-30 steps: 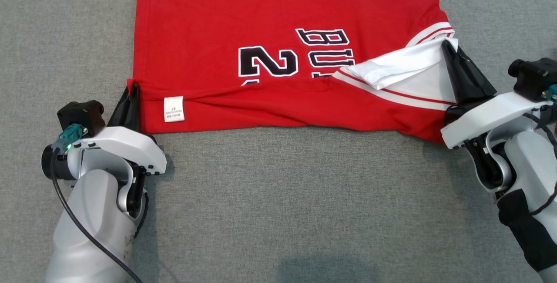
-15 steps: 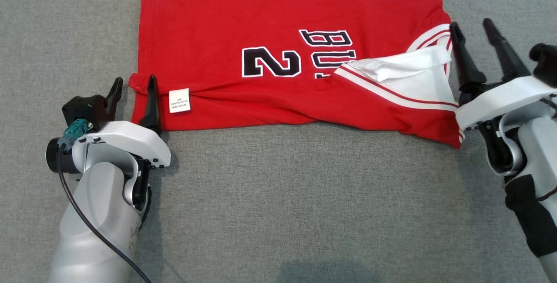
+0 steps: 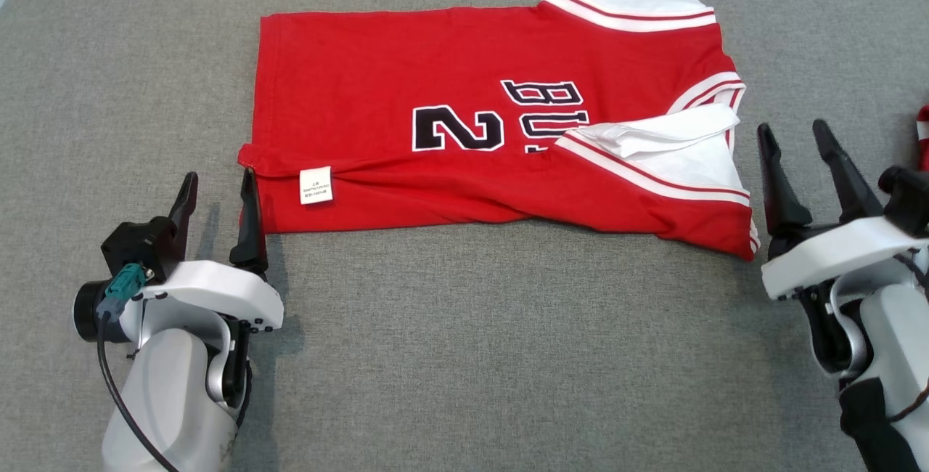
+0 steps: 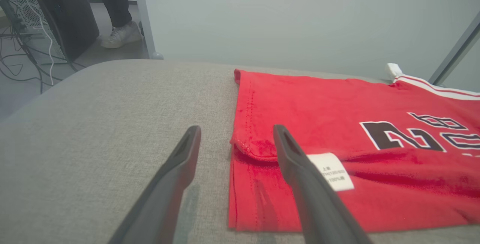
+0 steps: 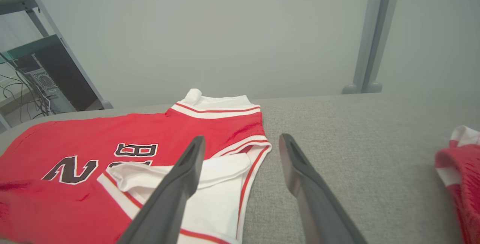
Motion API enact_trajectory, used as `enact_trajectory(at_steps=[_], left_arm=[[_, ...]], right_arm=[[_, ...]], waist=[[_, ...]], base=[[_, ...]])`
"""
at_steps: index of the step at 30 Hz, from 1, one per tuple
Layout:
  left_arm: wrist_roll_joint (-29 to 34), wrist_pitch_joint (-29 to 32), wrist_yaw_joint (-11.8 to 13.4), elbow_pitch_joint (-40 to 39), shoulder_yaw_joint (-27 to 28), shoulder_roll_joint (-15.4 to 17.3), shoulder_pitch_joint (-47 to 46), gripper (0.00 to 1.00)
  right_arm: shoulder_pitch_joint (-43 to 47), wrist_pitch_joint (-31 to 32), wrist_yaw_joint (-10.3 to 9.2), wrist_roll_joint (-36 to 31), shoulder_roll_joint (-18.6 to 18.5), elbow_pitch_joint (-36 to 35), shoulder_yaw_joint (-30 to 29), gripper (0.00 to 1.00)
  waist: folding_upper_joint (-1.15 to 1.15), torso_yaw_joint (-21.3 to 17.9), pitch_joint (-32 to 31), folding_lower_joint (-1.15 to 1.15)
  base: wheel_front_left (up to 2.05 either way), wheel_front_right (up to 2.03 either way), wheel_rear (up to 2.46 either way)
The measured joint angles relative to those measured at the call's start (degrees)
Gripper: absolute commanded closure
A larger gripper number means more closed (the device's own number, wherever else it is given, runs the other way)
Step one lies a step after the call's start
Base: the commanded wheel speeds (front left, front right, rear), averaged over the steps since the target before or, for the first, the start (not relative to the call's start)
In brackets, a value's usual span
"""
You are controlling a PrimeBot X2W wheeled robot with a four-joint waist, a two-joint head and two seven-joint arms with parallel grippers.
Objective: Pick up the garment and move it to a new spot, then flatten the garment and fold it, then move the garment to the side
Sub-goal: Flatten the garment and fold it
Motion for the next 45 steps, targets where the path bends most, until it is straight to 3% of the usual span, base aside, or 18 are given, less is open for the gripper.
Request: enact_trajectory(at_steps=[11, 37, 38, 39, 41, 45], left_arm=[[0.96, 0.00, -0.19, -2.46, 1.19, -1.51, 5.74, 0.00], [2.46, 0.00, -1.60, -2.52, 1.26, -2.35, 5.69, 0.00], [2.48, 0.00, -1.60, -2.46, 1.24, -2.43, 5.68, 0.00], [2.55, 0.00, -1.60, -2.40, 1.21, -2.54, 5.68, 0.00], [2.65, 0.00, -1.60, -2.36, 1.08, -2.79, 5.66, 0.00], [2.64, 0.00, -1.60, -2.24, 1.00, -2.87, 5.66, 0.00]], right_arm=[[10.57, 0.00, 0.00, 5.80, 2.18, -1.27, 2.71, 0.00], [10.09, -0.37, 0.00, 8.73, 3.72, 2.66, 2.20, 0.02], [9.80, -0.40, -0.02, 9.16, 3.67, 2.87, 2.88, 0.23], [9.38, -0.40, -0.02, 9.89, 3.45, 3.01, 3.44, 0.53], [9.01, -0.40, -0.02, 10.34, 3.30, 2.99, 3.77, 1.00], [9.00, -0.38, -0.02, 11.32, 3.01, 2.68, 4.03, 1.00]], waist=[[0.00, 0.11, -1.55, 0.00], [0.00, 1.21, -0.04, 0.00], [0.00, 1.22, -0.02, 0.00], [0.00, 1.23, -0.01, 0.00], [0.00, 1.29, 0.04, 0.00], [0.00, 1.28, 0.02, 0.00]], base=[[0.00, 0.00, 0.00], [0.00, 0.00, 0.00], [0.00, 0.00, 0.00], [0.00, 0.00, 0.00], [0.00, 0.00, 0.00], [0.00, 0.00, 0.00]])
